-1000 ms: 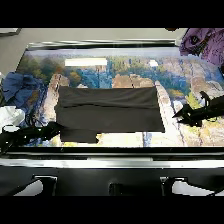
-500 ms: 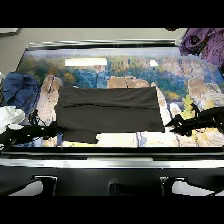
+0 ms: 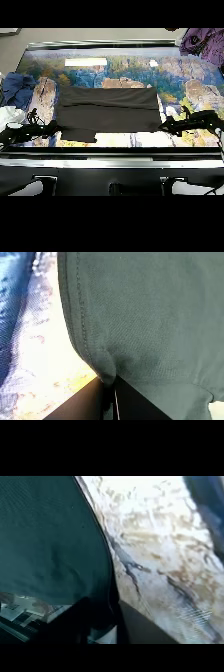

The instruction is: Fold the clothes and pants, and hang the long-sleeved shirts on hangers.

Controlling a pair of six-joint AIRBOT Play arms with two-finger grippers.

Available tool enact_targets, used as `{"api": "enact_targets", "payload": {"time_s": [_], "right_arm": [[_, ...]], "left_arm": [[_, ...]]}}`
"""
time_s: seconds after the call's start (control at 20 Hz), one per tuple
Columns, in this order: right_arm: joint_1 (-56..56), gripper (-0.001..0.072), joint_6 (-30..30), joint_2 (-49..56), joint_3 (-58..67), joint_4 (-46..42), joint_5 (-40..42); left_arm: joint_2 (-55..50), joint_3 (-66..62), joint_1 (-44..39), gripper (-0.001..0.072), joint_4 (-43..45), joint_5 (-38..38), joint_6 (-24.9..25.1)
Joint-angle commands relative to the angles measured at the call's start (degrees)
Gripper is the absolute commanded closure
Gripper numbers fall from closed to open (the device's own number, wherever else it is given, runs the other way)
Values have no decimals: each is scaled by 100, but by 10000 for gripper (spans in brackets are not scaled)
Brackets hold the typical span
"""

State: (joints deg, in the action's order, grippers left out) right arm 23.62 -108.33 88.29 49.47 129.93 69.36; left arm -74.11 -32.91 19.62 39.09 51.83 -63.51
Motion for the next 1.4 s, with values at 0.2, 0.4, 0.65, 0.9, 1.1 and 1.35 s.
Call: {"api": "enact_targets", "payload": {"time_s": [0.2, 0.4, 0.65, 0.9, 1.1, 1.35], "right_arm": [[-485, 676, 295, -564, 452, 166, -269], [-494, 676, 693, -793, 2225, 168, 17], [-498, 675, 1220, -793, 5259, 164, 350], [-487, 675, 1644, -1423, 7405, 83, 796], [-487, 675, 1751, -2741, 7383, -424, 868], [-487, 675, 2208, -3738, 7383, -1222, 595]], "left_arm": [[20, -649, -13, 692, -11, 391, -407], [20, -2562, -90, 693, 315, 769, -787], [20, -5805, -223, 693, 1252, 1480, -1414], [297, -8631, -232, 693, 2048, 2588, -2100], [1639, -8515, -232, 693, 3104, 2643, -2614], [2955, -7947, -225, 692, 4363, 2647, -3174]]}}
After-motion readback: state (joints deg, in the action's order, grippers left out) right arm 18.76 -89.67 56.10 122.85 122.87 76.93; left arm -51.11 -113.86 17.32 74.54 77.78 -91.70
